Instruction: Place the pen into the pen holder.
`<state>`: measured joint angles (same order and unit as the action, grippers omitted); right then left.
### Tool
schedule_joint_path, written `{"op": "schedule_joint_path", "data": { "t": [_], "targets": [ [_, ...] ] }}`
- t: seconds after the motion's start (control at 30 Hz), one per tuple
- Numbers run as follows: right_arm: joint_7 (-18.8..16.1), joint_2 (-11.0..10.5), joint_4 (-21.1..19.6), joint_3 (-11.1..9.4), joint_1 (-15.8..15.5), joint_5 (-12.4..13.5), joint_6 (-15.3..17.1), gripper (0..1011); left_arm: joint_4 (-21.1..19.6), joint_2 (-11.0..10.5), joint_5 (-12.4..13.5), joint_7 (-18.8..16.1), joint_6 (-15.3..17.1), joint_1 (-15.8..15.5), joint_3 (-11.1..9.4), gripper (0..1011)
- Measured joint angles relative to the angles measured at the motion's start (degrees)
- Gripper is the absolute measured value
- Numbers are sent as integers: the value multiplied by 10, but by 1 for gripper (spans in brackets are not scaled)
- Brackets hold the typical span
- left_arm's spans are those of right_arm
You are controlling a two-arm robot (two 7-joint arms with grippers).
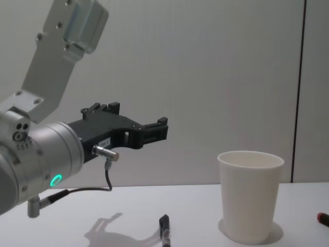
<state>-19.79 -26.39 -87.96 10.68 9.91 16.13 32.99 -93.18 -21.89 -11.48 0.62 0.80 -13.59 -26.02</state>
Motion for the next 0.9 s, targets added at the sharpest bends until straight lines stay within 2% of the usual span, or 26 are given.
{"op": "schedule_joint_path", "data": {
  "t": [0.27, 0.43, 0.9],
  "targets": [
    [-1, 3, 1, 2, 5, -1, -1, 185, 0, 0, 0, 0, 0, 0, 0, 1001],
    [0, 8, 6, 5, 13, -7, -14, 185, 0, 0, 0, 0, 0, 0, 0, 1001],
    [9, 27, -2, 8, 46, -16, -81, 185, 0, 0, 0, 0, 0, 0, 0, 1001]
  ]
}}
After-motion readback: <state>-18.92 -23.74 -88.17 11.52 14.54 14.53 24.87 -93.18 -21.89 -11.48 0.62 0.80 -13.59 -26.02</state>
